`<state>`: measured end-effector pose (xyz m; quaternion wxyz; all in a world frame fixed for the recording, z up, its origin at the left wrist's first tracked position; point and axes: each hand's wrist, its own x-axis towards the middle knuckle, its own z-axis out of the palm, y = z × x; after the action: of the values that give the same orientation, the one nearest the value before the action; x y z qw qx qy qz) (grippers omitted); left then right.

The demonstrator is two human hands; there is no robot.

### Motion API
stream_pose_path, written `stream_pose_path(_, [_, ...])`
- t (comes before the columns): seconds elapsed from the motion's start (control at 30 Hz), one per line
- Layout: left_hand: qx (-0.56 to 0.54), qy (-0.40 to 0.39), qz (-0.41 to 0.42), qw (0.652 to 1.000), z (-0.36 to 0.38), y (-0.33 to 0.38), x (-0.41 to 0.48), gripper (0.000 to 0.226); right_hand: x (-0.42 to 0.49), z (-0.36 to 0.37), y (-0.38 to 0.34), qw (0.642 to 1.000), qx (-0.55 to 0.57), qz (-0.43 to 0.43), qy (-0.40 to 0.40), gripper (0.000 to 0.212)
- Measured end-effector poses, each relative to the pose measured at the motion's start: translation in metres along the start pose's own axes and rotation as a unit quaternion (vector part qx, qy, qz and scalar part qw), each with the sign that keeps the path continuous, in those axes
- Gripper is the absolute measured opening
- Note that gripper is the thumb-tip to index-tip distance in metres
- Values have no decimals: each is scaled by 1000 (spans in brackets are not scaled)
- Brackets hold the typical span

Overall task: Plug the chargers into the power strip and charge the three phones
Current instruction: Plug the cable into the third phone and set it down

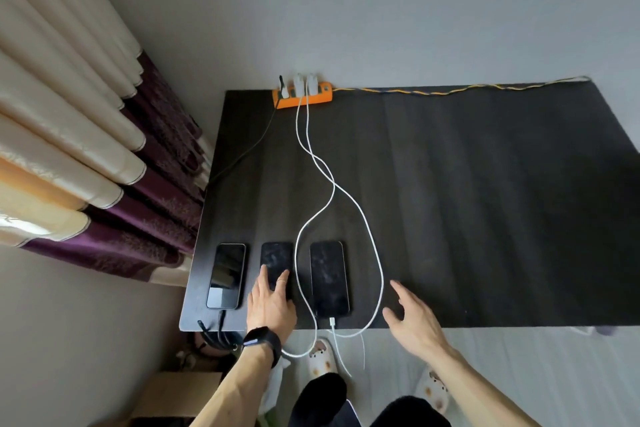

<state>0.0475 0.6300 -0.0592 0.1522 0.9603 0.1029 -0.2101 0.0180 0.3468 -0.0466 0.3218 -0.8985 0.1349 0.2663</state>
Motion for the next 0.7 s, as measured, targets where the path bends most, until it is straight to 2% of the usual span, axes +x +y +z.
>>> stream_pose_path(0.27, [-11,20,57,998,15,109,-17,64,-12,-63,70,998,-54,-30,24,55])
stream_pose_path(0.47, [14,-15,123,992,70,222,-51,65,-6,-129,163,993,-95,-37,54,52])
stream_pose_path(0.6, [33,-50,116,991,107,275,-58,65,10,-159,213,985,-161,-27,64,55])
stream_pose_path(0.7, [33,-75,78,994,127,288,-59,67,15,-170,237,978,-202,-5,45,60])
